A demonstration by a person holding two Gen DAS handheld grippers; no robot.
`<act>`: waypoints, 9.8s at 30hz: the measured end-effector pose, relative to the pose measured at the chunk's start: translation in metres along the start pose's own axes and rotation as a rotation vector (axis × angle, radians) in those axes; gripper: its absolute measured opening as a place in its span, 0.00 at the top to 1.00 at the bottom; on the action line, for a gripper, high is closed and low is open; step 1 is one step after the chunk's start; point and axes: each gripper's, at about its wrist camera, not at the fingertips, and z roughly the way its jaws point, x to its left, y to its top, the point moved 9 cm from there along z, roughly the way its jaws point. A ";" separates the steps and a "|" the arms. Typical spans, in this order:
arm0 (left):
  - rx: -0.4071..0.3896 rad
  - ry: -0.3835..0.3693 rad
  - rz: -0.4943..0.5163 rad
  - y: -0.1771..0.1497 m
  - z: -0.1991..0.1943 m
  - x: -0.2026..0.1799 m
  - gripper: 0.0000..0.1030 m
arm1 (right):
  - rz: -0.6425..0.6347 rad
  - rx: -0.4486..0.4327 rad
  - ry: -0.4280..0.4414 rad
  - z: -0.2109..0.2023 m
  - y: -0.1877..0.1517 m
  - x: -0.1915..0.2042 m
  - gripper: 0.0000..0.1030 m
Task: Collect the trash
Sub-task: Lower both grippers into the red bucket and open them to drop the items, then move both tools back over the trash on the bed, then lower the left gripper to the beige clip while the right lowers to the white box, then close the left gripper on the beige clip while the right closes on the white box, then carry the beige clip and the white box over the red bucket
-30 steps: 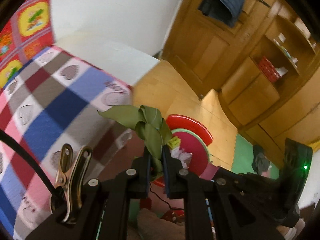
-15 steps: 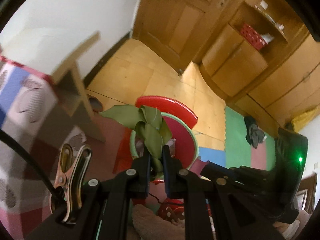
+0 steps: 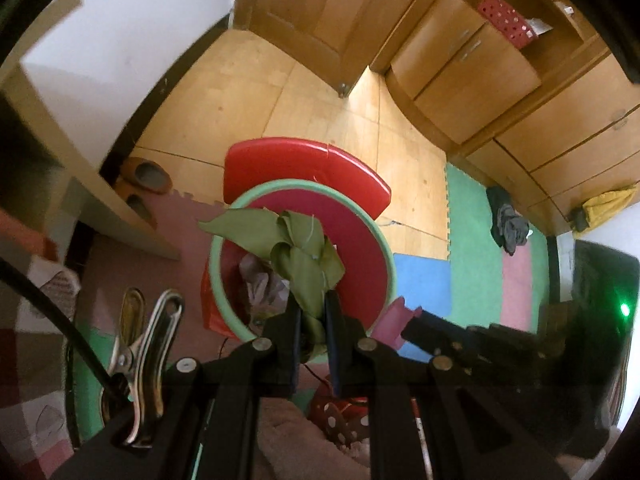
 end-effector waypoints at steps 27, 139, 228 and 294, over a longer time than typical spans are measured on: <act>0.110 0.062 -0.014 -0.006 0.055 0.004 0.65 | 0.086 0.027 -0.045 0.039 0.012 -0.040 0.71; -0.470 0.586 -1.095 -0.400 -0.464 0.445 0.65 | -1.012 -0.015 0.380 -0.076 -0.184 0.569 0.66; -0.522 0.579 -1.169 -0.419 -0.468 0.504 0.89 | -1.454 -0.030 0.486 -0.038 -0.149 0.717 0.69; -0.416 0.313 -0.473 -0.174 -0.350 0.244 0.89 | -0.637 -0.149 0.239 -0.129 -0.066 0.331 0.69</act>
